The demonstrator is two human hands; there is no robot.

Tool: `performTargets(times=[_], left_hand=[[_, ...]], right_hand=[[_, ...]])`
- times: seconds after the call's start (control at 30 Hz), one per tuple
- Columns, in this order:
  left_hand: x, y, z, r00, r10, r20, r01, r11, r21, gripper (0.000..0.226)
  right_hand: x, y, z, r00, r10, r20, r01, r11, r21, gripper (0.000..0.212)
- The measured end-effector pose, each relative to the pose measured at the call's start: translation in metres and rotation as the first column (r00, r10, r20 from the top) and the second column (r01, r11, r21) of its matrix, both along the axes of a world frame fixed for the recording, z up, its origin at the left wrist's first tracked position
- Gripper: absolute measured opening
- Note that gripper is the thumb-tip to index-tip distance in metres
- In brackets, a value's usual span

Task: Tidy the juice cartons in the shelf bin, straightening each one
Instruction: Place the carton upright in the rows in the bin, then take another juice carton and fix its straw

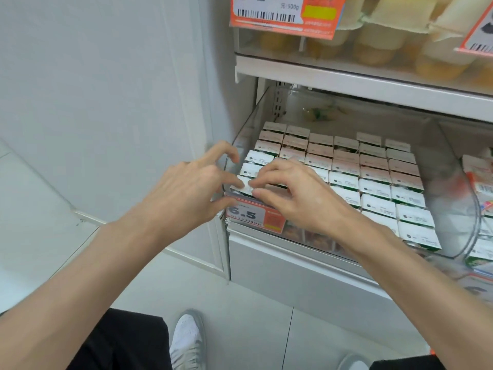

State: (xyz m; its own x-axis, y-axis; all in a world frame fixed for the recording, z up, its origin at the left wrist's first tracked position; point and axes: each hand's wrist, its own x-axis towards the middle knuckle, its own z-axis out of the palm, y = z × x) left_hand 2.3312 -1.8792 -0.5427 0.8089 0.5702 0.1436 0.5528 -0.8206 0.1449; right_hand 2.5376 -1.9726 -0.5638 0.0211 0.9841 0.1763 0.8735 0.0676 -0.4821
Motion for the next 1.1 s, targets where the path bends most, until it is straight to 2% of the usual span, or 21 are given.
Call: performTargets(times=[0.1, 0.3, 0.5, 0.67, 0.8, 0.9, 0.97, 1.03, 1.1], left_hand=[[0.004, 0.002, -0.006, 0.999, -0.01, -0.04, 0.008, 1.0, -0.027, 0.041], [0.007, 0.005, -0.007, 1.0, 0.0, 0.027, 0.003, 0.995, -0.095, 0.04], [0.01, 0.002, -0.004, 0.999, 0.008, 0.042, -0.003, 0.991, -0.131, 0.042], [0.011, -0.003, -0.002, 0.999, 0.021, 0.037, -0.016, 0.991, -0.134, 0.06], [0.012, -0.004, 0.0, 0.998, 0.01, 0.057, -0.004, 0.995, -0.097, 0.063], [0.014, -0.005, 0.0, 0.958, 0.0, 0.288, 0.038, 0.991, -0.125, 0.052], [0.021, -0.008, 0.001, 0.911, -0.021, 0.412, 0.116, 0.972, -0.207, 0.053], [0.033, -0.016, 0.003, 0.879, -0.059, 0.473, 0.229, 0.923, -0.31, 0.055], [0.045, -0.026, 0.007, 0.858, -0.097, 0.504, 0.332, 0.855, -0.4, 0.049]], right_hand=[[0.008, -0.003, 0.004, 1.0, 0.009, 0.016, -0.009, 1.0, -0.01, 0.029], [0.035, -0.02, 0.024, 0.99, -0.065, 0.126, 0.083, 0.987, -0.138, 0.041], [0.036, -0.012, 0.025, 0.988, -0.035, 0.153, 0.056, 0.988, -0.141, 0.038], [0.042, -0.007, 0.022, 0.996, -0.06, -0.063, 0.051, 0.989, -0.139, 0.027], [0.04, -0.013, 0.029, 0.978, -0.044, -0.204, 0.044, 0.999, -0.009, 0.019], [0.045, -0.023, 0.039, 0.925, -0.02, -0.381, 0.074, 0.989, 0.129, 0.018], [0.046, -0.033, 0.043, 0.904, 0.0, -0.428, 0.109, 0.967, 0.232, 0.018], [0.043, -0.045, 0.043, 0.884, 0.018, -0.466, 0.146, 0.939, 0.312, 0.021], [0.04, -0.057, 0.042, 0.852, 0.022, -0.523, 0.19, 0.918, 0.347, 0.025]])
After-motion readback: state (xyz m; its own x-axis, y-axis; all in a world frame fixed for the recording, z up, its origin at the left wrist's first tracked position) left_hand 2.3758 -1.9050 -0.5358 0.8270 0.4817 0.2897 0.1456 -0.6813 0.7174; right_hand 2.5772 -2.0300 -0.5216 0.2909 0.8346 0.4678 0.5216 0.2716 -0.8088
